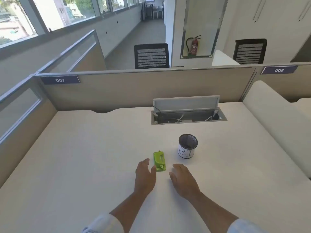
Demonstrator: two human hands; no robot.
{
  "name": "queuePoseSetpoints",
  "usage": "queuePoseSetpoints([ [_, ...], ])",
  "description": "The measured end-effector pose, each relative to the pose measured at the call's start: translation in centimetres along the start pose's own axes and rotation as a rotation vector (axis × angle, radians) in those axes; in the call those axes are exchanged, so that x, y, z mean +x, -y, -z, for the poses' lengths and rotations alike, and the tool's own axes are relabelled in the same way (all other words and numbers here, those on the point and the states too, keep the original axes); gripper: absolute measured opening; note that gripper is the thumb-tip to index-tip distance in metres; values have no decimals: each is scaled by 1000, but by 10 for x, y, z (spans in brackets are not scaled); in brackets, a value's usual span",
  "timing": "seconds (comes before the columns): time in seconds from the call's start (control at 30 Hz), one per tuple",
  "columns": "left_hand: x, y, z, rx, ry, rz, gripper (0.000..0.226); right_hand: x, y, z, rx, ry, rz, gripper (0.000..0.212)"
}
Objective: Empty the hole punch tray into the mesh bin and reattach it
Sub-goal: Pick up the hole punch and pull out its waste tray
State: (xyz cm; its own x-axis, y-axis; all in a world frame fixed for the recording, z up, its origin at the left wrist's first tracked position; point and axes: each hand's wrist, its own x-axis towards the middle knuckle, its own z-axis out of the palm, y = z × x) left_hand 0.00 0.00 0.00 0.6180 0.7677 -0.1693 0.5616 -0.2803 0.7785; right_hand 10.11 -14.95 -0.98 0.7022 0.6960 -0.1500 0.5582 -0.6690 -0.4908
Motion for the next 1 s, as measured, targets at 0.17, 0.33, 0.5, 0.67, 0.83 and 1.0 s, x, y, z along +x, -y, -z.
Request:
queuePoseSetpoints([
  [0.17,28,-16,0,-236,8,227,39,13,4,4,29,32,6,49],
  [0.33,49,-21,-9,-322,62,337,20,29,3,3,24,37,36,46],
  [0.5,64,-21,-15,-343,81,389,7,43,3,0,57,18,55,44],
  [0.67,70,-23,-9,-402,127,430,7,59,8,-3,223,-15,9,32],
  [0.83,56,-31,7,-435,122,408,8,69,21,5,650,-96,-191,32],
  [1.0,25,-48,23,-506,159,337,14,62,32,20,1336,175,-461,51],
])
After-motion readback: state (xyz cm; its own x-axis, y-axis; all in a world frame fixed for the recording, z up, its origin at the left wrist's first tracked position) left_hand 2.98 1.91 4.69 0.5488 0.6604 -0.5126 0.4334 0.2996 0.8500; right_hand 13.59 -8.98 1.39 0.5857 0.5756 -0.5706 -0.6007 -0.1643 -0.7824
